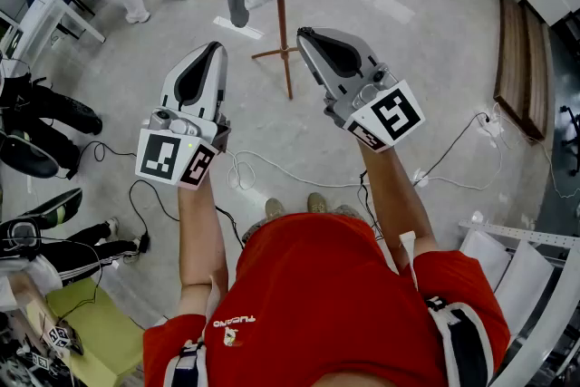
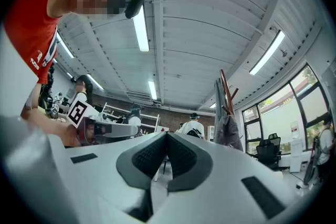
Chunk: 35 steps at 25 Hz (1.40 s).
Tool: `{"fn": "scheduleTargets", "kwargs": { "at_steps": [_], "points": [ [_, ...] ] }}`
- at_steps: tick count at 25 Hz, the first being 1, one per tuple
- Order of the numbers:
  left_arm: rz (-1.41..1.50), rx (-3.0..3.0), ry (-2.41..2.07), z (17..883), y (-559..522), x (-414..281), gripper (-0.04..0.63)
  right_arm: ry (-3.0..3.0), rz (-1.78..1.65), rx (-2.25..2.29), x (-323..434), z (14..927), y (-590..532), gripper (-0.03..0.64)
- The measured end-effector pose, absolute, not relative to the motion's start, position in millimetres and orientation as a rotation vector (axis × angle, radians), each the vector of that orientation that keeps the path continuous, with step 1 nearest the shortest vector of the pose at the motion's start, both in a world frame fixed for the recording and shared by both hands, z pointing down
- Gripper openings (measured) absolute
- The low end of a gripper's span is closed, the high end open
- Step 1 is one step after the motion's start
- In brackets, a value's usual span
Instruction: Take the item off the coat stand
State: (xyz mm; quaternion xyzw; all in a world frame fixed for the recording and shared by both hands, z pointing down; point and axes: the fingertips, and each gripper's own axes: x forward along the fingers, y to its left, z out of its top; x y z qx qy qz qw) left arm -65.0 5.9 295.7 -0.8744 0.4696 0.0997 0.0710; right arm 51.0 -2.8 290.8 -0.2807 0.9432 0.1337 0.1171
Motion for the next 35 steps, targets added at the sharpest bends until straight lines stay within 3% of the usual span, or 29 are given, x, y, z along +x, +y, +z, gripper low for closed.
{"fn": "scheduleTargets", "kwargs": {
  "at_steps": [19, 35],
  "points": [
    [0.332, -2.658, 1.323, 295.4, 14.0, -125.5, 0.012, 2.709, 0.442, -1.089, -8.1, 287.8, -4.9, 0.025],
    [0.292, -2.641, 1.371, 279.7, -115.6, -181.3, 0.012, 2.629, 0.505, -1.256, -45.1, 256.4, -161.3, 0.028]
  ]
}}
